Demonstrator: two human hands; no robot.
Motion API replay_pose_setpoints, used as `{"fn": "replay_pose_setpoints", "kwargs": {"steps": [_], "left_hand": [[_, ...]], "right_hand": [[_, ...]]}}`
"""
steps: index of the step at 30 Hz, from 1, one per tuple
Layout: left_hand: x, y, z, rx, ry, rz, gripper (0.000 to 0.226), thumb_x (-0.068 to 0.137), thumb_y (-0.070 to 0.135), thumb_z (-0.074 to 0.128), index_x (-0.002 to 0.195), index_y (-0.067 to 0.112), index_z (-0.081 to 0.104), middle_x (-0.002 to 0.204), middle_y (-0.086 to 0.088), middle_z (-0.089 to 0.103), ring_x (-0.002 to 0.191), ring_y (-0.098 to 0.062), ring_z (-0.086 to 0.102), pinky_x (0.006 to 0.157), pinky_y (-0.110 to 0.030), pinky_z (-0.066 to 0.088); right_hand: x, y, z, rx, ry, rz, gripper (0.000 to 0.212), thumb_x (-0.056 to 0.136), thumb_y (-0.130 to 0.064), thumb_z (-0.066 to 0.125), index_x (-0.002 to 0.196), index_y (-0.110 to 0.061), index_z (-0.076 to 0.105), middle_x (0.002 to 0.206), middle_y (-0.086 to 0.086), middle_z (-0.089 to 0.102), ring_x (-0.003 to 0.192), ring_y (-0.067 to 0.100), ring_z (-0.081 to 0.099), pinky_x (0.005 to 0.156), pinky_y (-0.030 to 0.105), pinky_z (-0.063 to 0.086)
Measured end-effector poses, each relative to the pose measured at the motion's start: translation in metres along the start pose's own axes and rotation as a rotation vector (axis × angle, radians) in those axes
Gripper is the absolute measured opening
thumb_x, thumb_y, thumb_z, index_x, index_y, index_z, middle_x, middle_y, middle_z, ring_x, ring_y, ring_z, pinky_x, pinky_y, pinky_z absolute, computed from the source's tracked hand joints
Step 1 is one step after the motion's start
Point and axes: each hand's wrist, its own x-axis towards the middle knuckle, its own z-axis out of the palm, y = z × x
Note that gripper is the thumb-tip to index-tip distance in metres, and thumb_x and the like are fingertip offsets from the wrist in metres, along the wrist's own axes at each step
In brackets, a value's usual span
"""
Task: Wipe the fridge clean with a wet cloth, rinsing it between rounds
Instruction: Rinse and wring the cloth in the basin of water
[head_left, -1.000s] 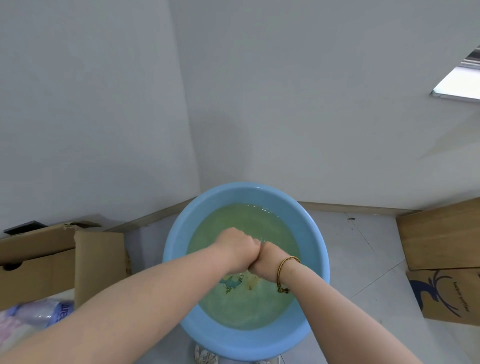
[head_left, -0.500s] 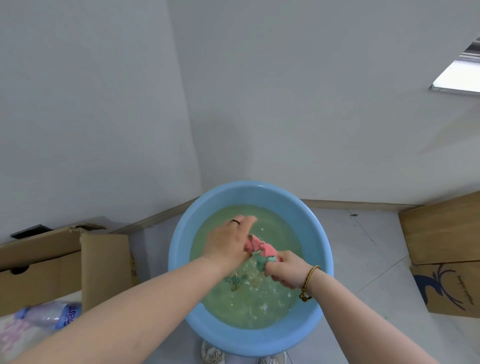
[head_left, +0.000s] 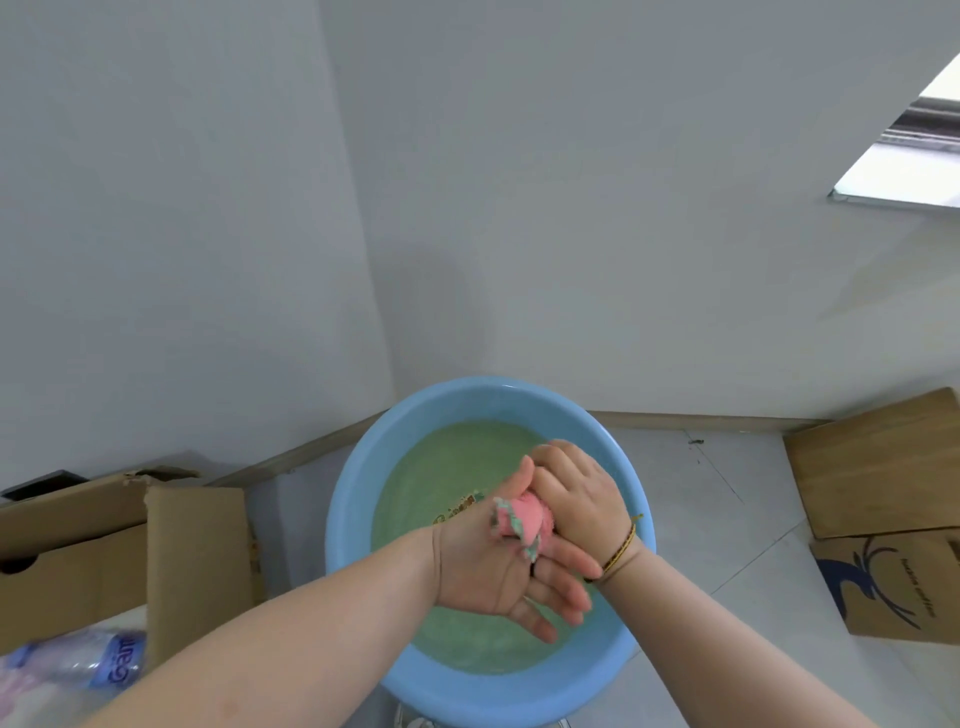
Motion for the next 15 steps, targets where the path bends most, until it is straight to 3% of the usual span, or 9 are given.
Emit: {"fn": "replay_pose_setpoints", "kwargs": {"steps": [4, 6, 8, 10, 11, 13, 15], "left_hand": [[-0.007, 0.005, 0.002, -0.036, -0.076, 0.067, 0.044, 0.061, 0.059, 0.067, 0.078, 0.019, 0.073, 0.077, 0.004, 0.073, 0.074, -0.009, 0.069, 0.057, -0.017, 0.052], [-0.011, 0.006, 0.0, -0.03, 0.037, 0.018, 0.014, 0.067, 0.032, 0.066, 0.071, 0.019, 0.07, 0.07, 0.003, 0.072, 0.06, -0.006, 0.066, 0.045, -0.013, 0.046], [-0.01, 0.009, -0.005, 0.079, 0.253, -0.111, 0.011, 0.079, 0.015, 0.049, 0.073, 0.016, 0.058, 0.052, 0.007, 0.061, 0.037, -0.001, 0.048, 0.032, -0.01, 0.031], [-0.003, 0.016, -0.011, 0.351, 0.437, -0.251, 0.017, 0.087, 0.01, 0.038, 0.077, 0.014, 0.05, 0.042, 0.009, 0.042, 0.032, -0.003, 0.032, 0.033, -0.012, 0.019], [0.002, 0.02, -0.013, 0.573, 0.543, -0.3, 0.017, 0.088, 0.011, 0.038, 0.076, 0.013, 0.049, 0.045, 0.006, 0.038, 0.037, -0.008, 0.032, 0.037, -0.016, 0.019], [0.011, 0.023, -0.013, 1.14, 0.738, -0.349, 0.015, 0.087, 0.013, 0.04, 0.073, 0.013, 0.047, 0.06, -0.002, 0.044, 0.055, -0.02, 0.043, 0.046, -0.023, 0.026], [0.014, 0.024, -0.008, 1.625, 0.842, -0.332, 0.011, 0.087, 0.011, 0.041, 0.088, 0.012, 0.051, 0.084, -0.006, 0.059, 0.081, -0.028, 0.055, 0.057, -0.028, 0.032]], "right_hand": [[0.01, -0.008, -0.004, -0.004, 0.037, -0.043, 0.014, 0.092, -0.013, 0.036, 0.079, -0.015, 0.041, 0.089, -0.001, 0.042, 0.075, 0.015, 0.044, 0.066, 0.024, 0.039], [0.011, -0.004, -0.008, -0.064, -0.048, -0.11, 0.022, 0.096, -0.018, 0.031, 0.075, -0.016, 0.039, 0.079, 0.0, 0.048, 0.061, 0.014, 0.044, 0.053, 0.022, 0.036], [0.01, 0.0, -0.013, -0.141, -0.222, -0.139, 0.013, 0.083, -0.019, 0.043, 0.071, -0.018, 0.039, 0.058, -0.002, 0.051, 0.043, 0.013, 0.046, 0.037, 0.021, 0.03], [0.014, -0.007, -0.017, -0.223, -0.488, -0.043, 0.011, 0.067, -0.025, 0.056, 0.065, -0.017, 0.049, 0.05, -0.002, 0.051, 0.037, 0.014, 0.052, 0.034, 0.014, 0.019], [0.019, -0.014, -0.019, -0.241, -0.677, 0.072, 0.013, 0.07, -0.023, 0.06, 0.065, -0.015, 0.052, 0.054, -0.001, 0.053, 0.047, 0.016, 0.06, 0.038, 0.015, 0.019], [0.022, -0.023, -0.012, -0.221, -0.999, 0.371, 0.021, 0.088, -0.014, 0.046, 0.067, -0.013, 0.042, 0.065, 0.001, 0.05, 0.076, 0.025, 0.061, 0.047, 0.021, 0.029], [0.026, -0.028, -0.005, -0.137, -1.096, 0.648, 0.023, 0.09, -0.011, 0.037, 0.067, -0.015, 0.037, 0.071, 0.001, 0.051, 0.075, 0.024, 0.052, 0.061, 0.025, 0.037]]}}
